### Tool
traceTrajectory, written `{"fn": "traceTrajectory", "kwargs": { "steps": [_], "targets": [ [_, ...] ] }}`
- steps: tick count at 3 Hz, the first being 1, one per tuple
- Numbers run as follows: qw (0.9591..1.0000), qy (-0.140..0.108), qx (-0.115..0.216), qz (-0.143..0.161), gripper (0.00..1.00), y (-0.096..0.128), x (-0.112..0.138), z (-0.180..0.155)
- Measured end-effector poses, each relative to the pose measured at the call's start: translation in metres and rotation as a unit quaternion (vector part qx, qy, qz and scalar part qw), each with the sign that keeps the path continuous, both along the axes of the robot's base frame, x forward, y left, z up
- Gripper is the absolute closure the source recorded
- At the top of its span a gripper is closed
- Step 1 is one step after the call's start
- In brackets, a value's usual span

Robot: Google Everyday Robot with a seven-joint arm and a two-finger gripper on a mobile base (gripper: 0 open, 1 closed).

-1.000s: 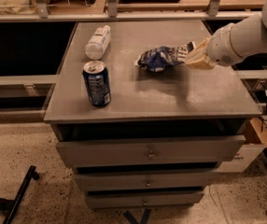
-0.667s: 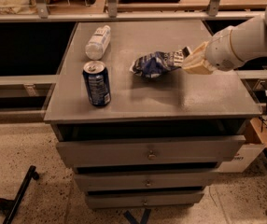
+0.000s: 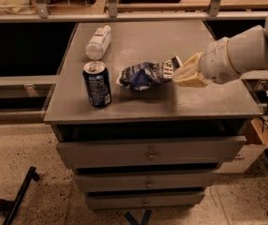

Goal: Move blue chip bag near pepsi can

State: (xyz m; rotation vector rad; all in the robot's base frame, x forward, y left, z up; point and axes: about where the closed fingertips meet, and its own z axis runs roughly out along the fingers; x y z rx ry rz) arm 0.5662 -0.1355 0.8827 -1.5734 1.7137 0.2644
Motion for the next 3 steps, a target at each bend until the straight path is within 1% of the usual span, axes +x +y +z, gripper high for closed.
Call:
{"fn": "traceTrajectory", "kwargs": {
  "steps": [1,2,3],
  "targets": [
    [0.9996,0.002,0.008,0.026,1.00,0.014,-0.014,-0.002],
    [0.9988,-0.006,0.006,0.047,1.00,0.023,-0.023,-0.001],
    [0.9981,-0.008,-0.003,0.061,0.82,0.029,-0.028,-0.003]
  ]
}}
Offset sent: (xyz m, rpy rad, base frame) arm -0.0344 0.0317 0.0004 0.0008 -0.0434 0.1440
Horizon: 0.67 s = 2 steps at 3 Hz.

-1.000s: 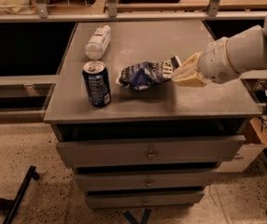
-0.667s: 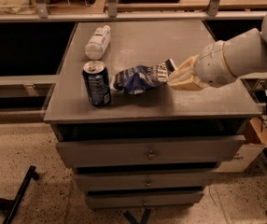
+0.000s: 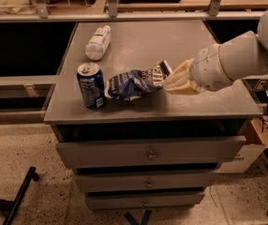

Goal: Move blue chip bag near pepsi can

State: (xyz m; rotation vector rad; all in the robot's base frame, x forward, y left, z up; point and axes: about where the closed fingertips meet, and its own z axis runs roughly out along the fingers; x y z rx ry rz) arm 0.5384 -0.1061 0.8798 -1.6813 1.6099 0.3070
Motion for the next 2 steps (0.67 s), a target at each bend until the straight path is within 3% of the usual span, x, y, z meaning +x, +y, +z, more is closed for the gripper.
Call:
{"fn": "traceTrajectory", "kwargs": {
  "steps": [2],
  "targets": [
    [1.0000,0.001,0.000,0.003,0.36,0.0033,-0.0004,-0.0006]
  ]
}}
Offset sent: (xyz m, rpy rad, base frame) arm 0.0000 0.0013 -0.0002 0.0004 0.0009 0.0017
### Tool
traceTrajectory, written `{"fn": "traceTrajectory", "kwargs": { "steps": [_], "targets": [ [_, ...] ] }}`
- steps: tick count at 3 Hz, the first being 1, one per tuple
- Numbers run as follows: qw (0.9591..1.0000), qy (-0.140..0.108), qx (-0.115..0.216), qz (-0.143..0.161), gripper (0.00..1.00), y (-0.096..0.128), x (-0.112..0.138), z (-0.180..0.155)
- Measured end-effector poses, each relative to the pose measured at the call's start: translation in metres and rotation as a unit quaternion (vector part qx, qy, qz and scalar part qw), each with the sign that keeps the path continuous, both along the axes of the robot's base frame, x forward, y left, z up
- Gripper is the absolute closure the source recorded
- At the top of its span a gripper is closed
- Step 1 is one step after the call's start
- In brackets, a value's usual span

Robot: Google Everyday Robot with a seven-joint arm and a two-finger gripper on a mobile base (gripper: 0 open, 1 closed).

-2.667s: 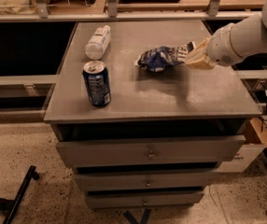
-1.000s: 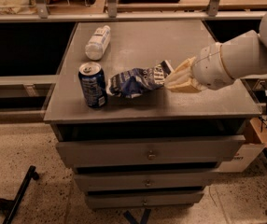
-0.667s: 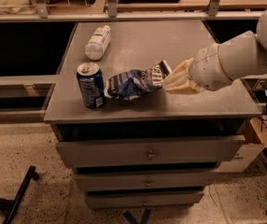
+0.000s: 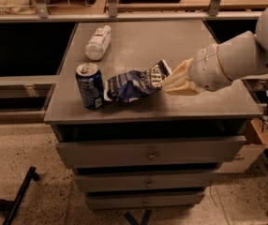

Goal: Move blue chip bag near pepsi can

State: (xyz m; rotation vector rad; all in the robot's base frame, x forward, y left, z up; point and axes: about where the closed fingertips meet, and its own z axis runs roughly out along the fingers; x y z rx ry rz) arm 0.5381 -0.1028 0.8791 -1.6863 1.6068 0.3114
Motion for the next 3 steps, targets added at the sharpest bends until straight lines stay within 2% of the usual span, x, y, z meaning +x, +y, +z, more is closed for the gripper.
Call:
{"fn": "traceTrajectory", "kwargs": {
  "steps": [1,2,3],
  "targets": [
    [1.0000,0.000,0.000,0.002,0.12,0.0018,-0.0003,-0.0004],
    [1.0000,0.001,0.000,0.003,0.00,0.0035,-0.0006,-0.0007],
    [1.0000,0.001,0.000,0.003,0.00,0.0036,-0.0006,-0.0007]
  ]
}}
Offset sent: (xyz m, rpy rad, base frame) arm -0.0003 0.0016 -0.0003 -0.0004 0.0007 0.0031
